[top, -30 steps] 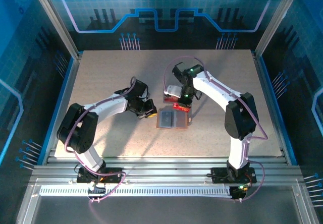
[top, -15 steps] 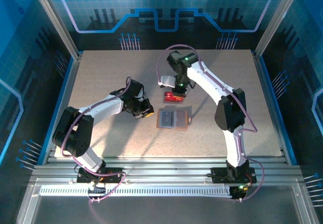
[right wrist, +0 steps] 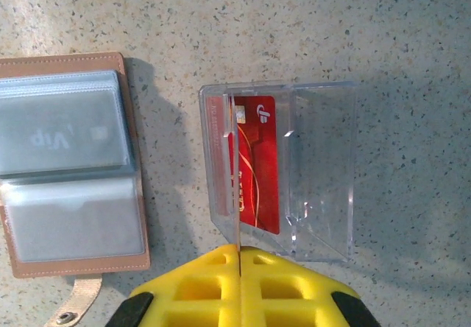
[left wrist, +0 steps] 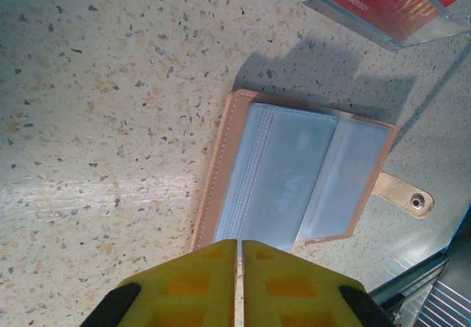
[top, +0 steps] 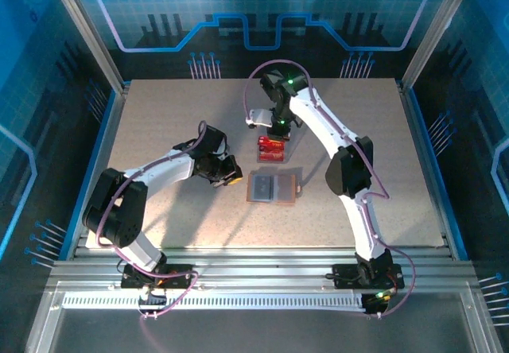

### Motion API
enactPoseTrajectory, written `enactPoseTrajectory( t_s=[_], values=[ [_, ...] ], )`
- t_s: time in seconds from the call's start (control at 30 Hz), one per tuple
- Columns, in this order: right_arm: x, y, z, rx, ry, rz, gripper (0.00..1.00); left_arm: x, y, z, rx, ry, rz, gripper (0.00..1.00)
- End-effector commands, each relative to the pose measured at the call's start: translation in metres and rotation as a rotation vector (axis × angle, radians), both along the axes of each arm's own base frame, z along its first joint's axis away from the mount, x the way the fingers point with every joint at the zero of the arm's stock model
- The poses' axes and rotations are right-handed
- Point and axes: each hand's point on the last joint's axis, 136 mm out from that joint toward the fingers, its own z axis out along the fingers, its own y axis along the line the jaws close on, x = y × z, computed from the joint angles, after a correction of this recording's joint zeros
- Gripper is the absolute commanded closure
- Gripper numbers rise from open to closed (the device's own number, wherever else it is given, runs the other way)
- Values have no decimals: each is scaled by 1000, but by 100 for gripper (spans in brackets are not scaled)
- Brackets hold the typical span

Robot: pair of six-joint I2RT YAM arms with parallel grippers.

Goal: Take the credit cards out of the card holder

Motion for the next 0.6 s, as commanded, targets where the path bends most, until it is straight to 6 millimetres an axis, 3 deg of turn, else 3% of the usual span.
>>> enactPoseTrajectory(
  t_s=[0.0,0.57],
  values=[
    [2,-8,-11,-29,38,19,100,4,2,3,-1,6,15,90],
    [6,-9,-44,-50,94,17,100,6,0,2,-6,12,13,90]
  ],
)
